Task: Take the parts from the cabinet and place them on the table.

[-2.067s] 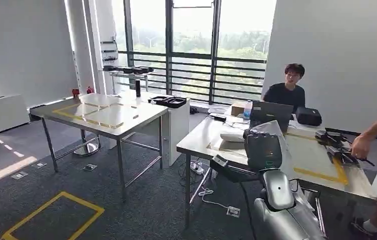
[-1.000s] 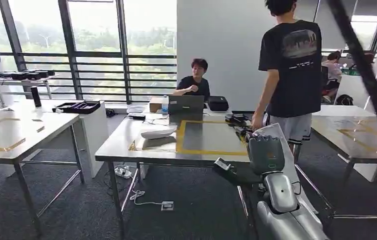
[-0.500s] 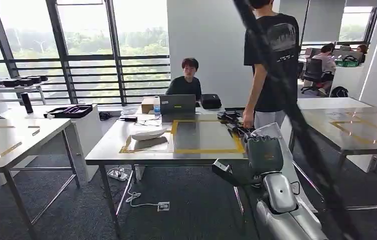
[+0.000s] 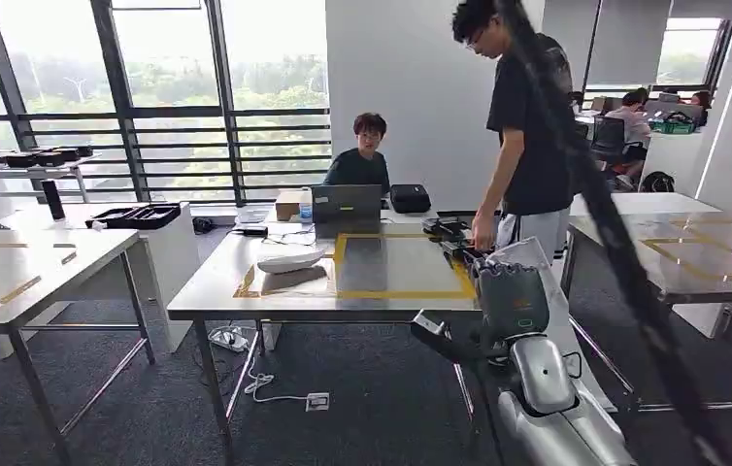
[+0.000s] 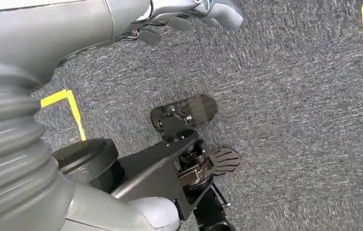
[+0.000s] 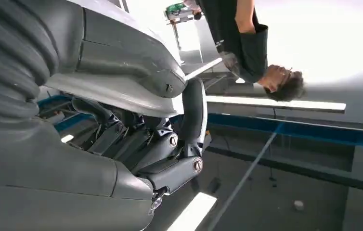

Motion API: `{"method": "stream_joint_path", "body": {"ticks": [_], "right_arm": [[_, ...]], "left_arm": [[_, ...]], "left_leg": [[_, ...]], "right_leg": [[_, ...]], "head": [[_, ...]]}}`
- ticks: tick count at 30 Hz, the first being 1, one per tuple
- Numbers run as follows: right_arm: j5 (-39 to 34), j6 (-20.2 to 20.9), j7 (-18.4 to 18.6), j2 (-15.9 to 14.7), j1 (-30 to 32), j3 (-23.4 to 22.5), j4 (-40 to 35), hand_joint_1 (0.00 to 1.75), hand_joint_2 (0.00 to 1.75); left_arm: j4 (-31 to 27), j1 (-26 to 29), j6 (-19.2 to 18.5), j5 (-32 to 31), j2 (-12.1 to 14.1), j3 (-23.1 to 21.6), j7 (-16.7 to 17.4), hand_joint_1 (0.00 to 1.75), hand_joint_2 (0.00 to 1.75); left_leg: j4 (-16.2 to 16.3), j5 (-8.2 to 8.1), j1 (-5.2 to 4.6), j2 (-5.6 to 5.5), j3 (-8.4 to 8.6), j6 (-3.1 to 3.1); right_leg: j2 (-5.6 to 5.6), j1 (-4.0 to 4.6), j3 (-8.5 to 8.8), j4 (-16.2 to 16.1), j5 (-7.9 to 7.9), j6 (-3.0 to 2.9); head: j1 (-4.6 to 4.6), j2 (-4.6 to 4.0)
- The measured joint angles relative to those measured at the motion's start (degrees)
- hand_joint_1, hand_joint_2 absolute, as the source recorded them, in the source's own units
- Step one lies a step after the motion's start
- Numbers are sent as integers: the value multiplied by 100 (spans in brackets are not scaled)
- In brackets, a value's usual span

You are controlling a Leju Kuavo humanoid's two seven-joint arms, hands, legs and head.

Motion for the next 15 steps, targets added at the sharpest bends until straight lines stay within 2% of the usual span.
{"method": "stream_joint_path", "body": {"ticks": [1, 2, 4, 5, 6, 8, 9, 11, 12, 13, 14, 15], "right_arm": [[2, 2, -2, 0, 0, 0, 0, 175, 175], [7, 4, -11, 0, -3, 0, 0, 175, 175], [11, 4, -70, 2, -14, 0, 0, 175, 175], [13, 4, -85, 4, -9, 0, 0, 175, 175], [15, 7, -92, 2, -12, 2, 0, 175, 175], [15, 4, -94, -4, -42, 2, -2, 175, 175], [17, 9, -101, 4, -64, 7, -2, 175, 175], [20, 7, -101, 4, -44, 13, 0, 175, 175], [17, 9, -103, 2, -15, 13, 0, 175, 175], [17, 7, -107, 2, 10, 13, 0, 175, 175], [17, 7, -107, 2, 24, 15, 0, 175, 175], [17, 4, -109, 2, 24, 15, 0, 175, 175]], "left_arm": [[0, -6, -17, -2, 4, 0, 2, 0, 175], [0, -10, -39, -2, 9, 0, -4, 0, 175], [0, -10, -90, -2, 13, 0, -39, 0, 175], [0, -11, -94, -2, 18, 0, -57, 0, 175], [0, -14, -96, -4, 17, 0, -72, 0, 175], [0, -14, -98, -4, 18, 0, -85, 0, 175], [-2, -21, -98, -7, 17, 0, -90, 0, 175], [-2, -26, -98, -15, 13, 0, -101, 0, 175], [0, -8, -98, -20, 11, 0, -105, 0, 175], [0, 10, -98, -20, 11, 0, -105, 0, 175], [0, 18, -98, -22, 11, 0, -107, 0, 175], [0, 17, -98, -22, 11, 0, -107, 0, 175]], "left_leg": [[46, -37, -24, 2, -17, 40], [38, -39, -18, -4, -20, 77], [31, -39, -32, -3, -25, 101], [-29, -18, -32, -4, -54, 137], [-83, -60, 5, -7, -4, 191], [-148, -29, 37, -3, 164, 220], [-144, -16, 40, -1, 169, 212], [-141, -28, 47, -7, 178, 209], [-137, -45, 61, -17, 188, 185], [-133, -68, 81, -21, 208, 150], [-123, -98, 106, -22, 231, 109], [-104, -140, 140, -23, 263, 66]], "right_leg": [[-4, -43, 10, -29, 13, 25], [-6, -39, 12, -24, 13, 37], [-7, -47, 21, -47, 26, 56], [-4, -36, 39, 64, 113, 81], [-2, -30, 45, 88, 141, 111], [33, -53, -92, 257, -6, 122], [49, -51, -237, 537, -164, 149], [69, -72, -705, 1397, -533, 217], [69, -91, -890, 1661, -575, 251], [67, -117, -936, 1620, -470, 277], [64, -145, -847, 1341, -257, 302], [57, -175, -639, 854, 41, 319]], "head": [[-2, 0], [-2, 0], [-2, 0], [-2, 0], [2, 0], [7, 0], [11, 0], [13, 0], [17, 0], [17, 0], [17, 0], [17, 0]]}}
